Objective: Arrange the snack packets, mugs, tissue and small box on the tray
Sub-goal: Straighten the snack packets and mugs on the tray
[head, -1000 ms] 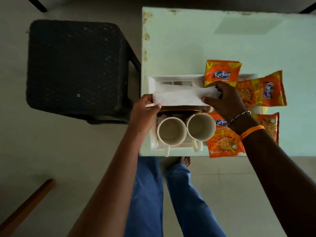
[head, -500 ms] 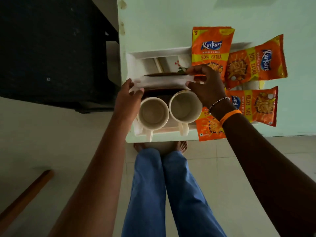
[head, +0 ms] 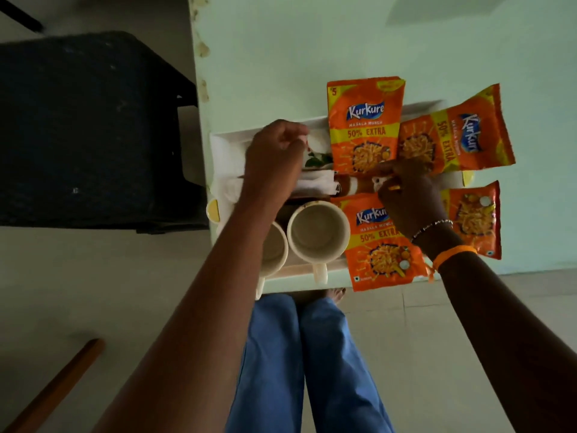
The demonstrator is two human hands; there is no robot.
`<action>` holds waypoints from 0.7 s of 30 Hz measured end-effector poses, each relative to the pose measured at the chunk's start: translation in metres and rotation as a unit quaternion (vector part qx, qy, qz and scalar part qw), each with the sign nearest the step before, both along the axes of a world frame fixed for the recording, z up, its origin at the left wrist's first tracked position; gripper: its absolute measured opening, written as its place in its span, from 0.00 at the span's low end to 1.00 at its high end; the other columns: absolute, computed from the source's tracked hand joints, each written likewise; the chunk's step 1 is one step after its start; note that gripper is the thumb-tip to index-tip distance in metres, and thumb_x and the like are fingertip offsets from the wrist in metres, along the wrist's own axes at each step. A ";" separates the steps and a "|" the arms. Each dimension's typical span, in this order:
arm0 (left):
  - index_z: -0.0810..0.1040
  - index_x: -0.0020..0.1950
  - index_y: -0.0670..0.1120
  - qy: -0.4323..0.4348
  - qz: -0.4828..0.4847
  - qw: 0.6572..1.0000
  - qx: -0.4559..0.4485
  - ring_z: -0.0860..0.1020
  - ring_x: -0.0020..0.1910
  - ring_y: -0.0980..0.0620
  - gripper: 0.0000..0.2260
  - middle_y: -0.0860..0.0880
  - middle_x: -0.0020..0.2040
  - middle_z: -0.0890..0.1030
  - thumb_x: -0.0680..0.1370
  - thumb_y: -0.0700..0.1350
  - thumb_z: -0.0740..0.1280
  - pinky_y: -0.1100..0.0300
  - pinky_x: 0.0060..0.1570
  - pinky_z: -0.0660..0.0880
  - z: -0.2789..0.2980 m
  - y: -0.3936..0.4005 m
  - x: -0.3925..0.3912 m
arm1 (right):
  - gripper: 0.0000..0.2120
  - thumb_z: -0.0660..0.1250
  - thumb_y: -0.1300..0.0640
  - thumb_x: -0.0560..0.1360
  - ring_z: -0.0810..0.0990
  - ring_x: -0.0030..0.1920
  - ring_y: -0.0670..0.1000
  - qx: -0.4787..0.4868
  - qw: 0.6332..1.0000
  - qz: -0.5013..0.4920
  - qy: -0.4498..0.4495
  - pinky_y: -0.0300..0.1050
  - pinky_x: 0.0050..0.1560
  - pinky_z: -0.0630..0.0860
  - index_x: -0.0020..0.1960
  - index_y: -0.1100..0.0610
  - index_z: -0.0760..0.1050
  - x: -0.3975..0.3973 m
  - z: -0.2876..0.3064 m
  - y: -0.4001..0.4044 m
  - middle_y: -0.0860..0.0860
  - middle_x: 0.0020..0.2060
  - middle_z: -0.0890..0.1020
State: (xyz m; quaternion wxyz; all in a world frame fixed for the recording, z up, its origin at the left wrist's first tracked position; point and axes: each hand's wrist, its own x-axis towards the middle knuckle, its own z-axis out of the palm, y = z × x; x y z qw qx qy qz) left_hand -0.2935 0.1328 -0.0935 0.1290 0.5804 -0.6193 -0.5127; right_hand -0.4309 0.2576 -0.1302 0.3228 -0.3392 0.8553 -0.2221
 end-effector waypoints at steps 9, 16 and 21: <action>0.77 0.58 0.47 -0.138 -0.157 0.976 0.055 0.77 0.52 0.48 0.12 0.47 0.54 0.80 0.76 0.41 0.61 0.56 0.52 0.74 -0.023 -0.007 -0.056 | 0.20 0.64 0.66 0.72 0.71 0.63 0.61 0.001 0.997 0.073 0.017 0.44 0.62 0.66 0.63 0.57 0.73 -0.005 -0.012 -0.019 0.61 0.64 0.71; 0.65 0.71 0.49 -0.179 -0.199 0.963 -0.027 0.69 0.66 0.44 0.23 0.43 0.69 0.68 0.76 0.43 0.63 0.54 0.61 0.68 -0.027 0.003 -0.062 | 0.20 0.65 0.65 0.69 0.72 0.61 0.62 -0.025 0.995 0.058 0.081 0.53 0.57 0.73 0.61 0.58 0.73 -0.013 -0.012 -0.015 0.59 0.63 0.72; 0.67 0.69 0.50 -0.197 -0.308 0.920 -0.144 0.63 0.69 0.40 0.22 0.43 0.73 0.61 0.75 0.41 0.63 0.45 0.63 0.68 -0.024 0.042 -0.065 | 0.19 0.63 0.60 0.72 0.68 0.60 0.64 0.058 0.961 0.045 0.266 0.57 0.55 0.68 0.63 0.53 0.70 -0.039 -0.016 0.003 0.60 0.63 0.71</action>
